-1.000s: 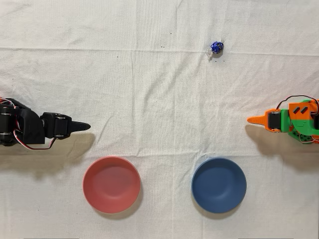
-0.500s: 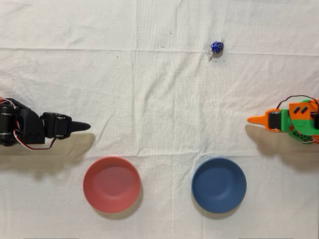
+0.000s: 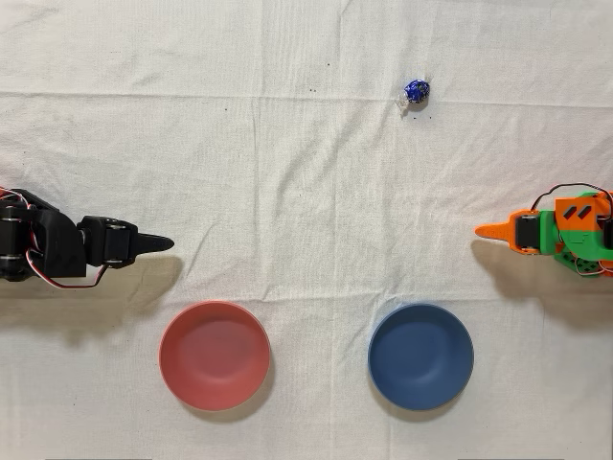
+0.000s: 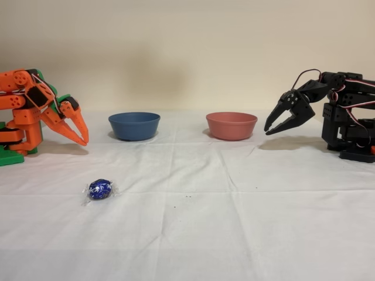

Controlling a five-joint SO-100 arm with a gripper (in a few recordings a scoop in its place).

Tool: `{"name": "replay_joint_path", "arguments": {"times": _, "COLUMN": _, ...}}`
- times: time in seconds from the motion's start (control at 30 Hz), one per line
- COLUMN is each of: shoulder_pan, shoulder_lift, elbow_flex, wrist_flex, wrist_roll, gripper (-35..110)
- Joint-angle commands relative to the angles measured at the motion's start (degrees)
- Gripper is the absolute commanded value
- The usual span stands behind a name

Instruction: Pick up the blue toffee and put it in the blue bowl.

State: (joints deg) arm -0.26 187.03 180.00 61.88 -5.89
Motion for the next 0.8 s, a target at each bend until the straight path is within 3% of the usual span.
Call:
{"name": "replay_joint_path", "arguments": {"times": 0.0, "shoulder_pan": 0.7, "shoulder_lift": 0.09, "elbow_flex": -0.97, "wrist_flex": 0.18, "wrist_roll": -0.62, "gripper": 0}}
{"name": "replay_joint_path", "arguments": {"times": 0.77, "shoulder_pan": 1.32, "shoulder_lift": -0.26, "elbow_flex": -0.97, "wrist_flex": -0.44, "wrist_roll": -0.18, "gripper": 0}}
